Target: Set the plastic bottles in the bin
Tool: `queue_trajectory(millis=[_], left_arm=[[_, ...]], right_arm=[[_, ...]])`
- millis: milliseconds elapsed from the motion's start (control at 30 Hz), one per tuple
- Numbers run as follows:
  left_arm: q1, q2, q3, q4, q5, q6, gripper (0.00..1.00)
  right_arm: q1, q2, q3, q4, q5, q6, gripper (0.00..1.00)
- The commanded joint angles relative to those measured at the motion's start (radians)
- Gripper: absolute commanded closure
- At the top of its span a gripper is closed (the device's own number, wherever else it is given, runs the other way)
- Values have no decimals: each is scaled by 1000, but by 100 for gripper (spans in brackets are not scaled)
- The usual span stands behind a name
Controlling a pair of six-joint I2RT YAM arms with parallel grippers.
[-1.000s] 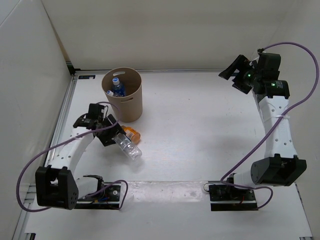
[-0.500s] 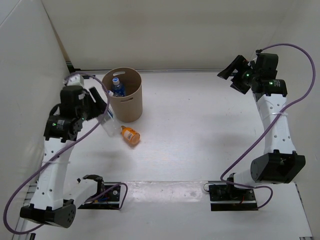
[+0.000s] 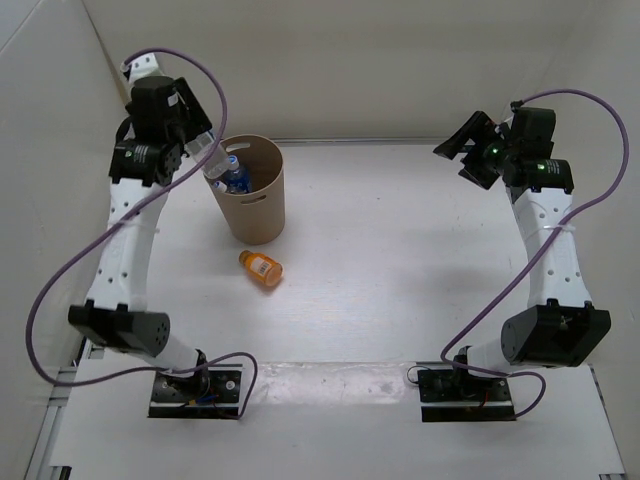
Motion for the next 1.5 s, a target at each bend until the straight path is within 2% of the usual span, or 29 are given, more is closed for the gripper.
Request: queue_trajectory(millis=[0,267,400,533,600,667,733,767,800,867,900,967,1100,1133,1167,1267,1400,1433,1467], left_arm=[[-15,52,96,35,-28,-14,100],[-52,189,190,53,44,-35,99],[-81,191,155,56,70,-49,98],[-120,181,93,68,132,-61,92],[-127,172,64,70,129,-57,87],[-130,157,30,68,130,-46,76],[-131,145,9,58,116,-25,56],[-128,140,12,53,92,-6,41],[-130,132,13,50,80,12,4],[-128,128,62,18,37,46,0],[-130,126,167,-57,5,111,0],[-130,90,177,-64,-14,152,0],[-124,-55,69,2,-119,197,0],[-118,-82,-32,13,-137,175,0],[-108,-140,-71,18,-117,96,0],[-104,-282,-339,44,-27,-15,0],[-91,-503,-635,85,61,-344,0],[-90,-519,-763,99,75,-386,0],[-88,-538,-804,108,83,-426,0]], right_arm=[[-11,-22,-13,45,-20,9,10],[-48,-40,-54,63,-26,20,10],[-53,-34,-59,76,-31,23,10],[-57,-34,-68,86,-35,31,10],[-59,-31,-70,94,-43,34,10],[-63,-25,-67,99,-49,38,10],[-71,-23,-67,105,-54,46,10],[-71,-22,-68,108,-57,49,10],[-72,-22,-70,115,-60,52,10],[-74,-20,-68,115,-64,54,10],[-76,-20,-65,120,-69,55,10],[-74,-25,-68,126,-68,49,10],[-74,-26,-97,131,-72,63,10],[-73,-23,-111,137,-74,69,10],[-71,-22,-113,148,-80,73,10],[-68,-8,-105,148,-83,77,10],[-63,6,-97,152,-91,77,10],[-63,9,-97,151,-91,78,10],[-62,10,-99,151,-91,81,10]])
